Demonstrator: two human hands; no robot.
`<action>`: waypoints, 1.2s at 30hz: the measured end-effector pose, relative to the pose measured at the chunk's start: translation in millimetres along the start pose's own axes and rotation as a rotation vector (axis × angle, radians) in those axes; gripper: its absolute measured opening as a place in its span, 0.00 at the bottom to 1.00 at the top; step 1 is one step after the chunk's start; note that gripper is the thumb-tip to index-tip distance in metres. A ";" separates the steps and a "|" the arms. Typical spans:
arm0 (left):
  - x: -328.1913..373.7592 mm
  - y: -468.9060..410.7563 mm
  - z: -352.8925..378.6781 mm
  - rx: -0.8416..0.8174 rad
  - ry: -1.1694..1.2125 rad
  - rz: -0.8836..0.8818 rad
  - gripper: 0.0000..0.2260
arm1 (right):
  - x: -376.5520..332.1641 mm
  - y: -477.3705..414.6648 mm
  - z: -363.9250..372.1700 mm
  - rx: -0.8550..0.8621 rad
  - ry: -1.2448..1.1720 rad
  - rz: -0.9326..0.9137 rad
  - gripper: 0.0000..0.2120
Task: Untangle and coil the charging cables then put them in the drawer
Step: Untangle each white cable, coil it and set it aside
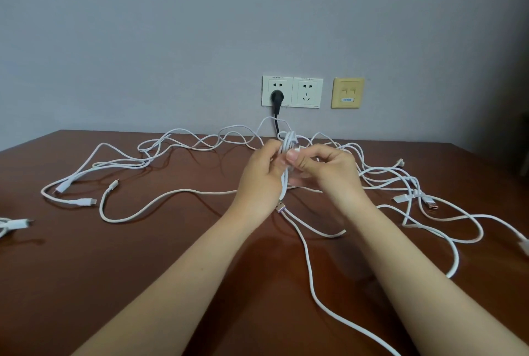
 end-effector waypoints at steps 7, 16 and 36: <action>-2.1 -0.6 -3.6 0.024 0.026 -0.044 0.09 | 6.5 2.6 1.0 0.006 -0.037 0.160 0.07; 8.6 7.8 1.5 -0.109 0.085 0.046 0.15 | 15.6 8.9 -0.9 -0.096 -0.151 0.478 0.18; -6.6 -1.0 -7.4 0.021 0.351 -0.199 0.10 | 13.0 3.2 3.4 -0.061 -0.125 0.244 0.12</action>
Point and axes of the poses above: each hand's wrist, its own y-axis away from the middle knuckle, its own z-axis out of the palm, x = y × z, the point moved 6 cm from there along -y, towards the middle knuckle, and after that the axes turned 15 degrees about -z, right-handed, at the moved point
